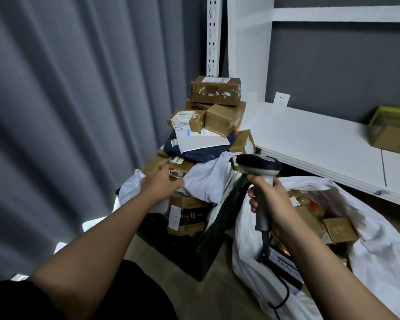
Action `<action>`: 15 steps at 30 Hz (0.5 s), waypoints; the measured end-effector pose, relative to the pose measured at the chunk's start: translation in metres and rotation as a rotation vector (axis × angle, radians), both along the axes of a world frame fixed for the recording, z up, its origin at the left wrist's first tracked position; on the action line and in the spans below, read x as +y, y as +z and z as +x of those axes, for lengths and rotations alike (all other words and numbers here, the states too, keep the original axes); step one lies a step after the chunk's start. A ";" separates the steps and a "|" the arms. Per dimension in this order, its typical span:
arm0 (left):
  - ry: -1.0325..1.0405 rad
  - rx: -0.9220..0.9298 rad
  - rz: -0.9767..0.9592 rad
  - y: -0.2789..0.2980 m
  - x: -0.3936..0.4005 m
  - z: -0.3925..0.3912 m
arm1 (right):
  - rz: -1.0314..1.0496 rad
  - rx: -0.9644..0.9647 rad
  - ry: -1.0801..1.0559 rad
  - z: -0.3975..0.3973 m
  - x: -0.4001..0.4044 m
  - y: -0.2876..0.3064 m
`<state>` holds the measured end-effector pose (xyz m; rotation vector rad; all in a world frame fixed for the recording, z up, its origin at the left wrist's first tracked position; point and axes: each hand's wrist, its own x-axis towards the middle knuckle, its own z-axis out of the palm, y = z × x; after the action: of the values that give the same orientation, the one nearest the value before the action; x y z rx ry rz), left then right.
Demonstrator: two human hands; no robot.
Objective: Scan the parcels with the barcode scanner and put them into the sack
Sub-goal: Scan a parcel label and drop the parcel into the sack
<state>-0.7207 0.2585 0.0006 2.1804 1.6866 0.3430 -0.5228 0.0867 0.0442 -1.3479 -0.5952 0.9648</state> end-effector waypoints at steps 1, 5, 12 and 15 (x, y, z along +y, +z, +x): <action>0.086 0.014 0.008 -0.002 0.005 -0.012 | -0.005 -0.004 0.002 0.000 0.000 -0.001; 0.330 0.038 -0.258 -0.026 0.012 -0.061 | -0.019 -0.019 0.015 0.001 0.002 -0.006; 0.444 -0.426 -0.663 -0.025 0.006 -0.056 | -0.033 -0.017 0.063 -0.012 0.009 -0.013; 0.579 -0.626 -0.726 -0.027 0.011 -0.053 | -0.047 -0.024 0.090 -0.017 0.011 -0.016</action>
<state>-0.7737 0.2693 -0.0261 0.9218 1.6624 0.4144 -0.5397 0.0975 0.0283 -1.3853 -0.6597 1.0422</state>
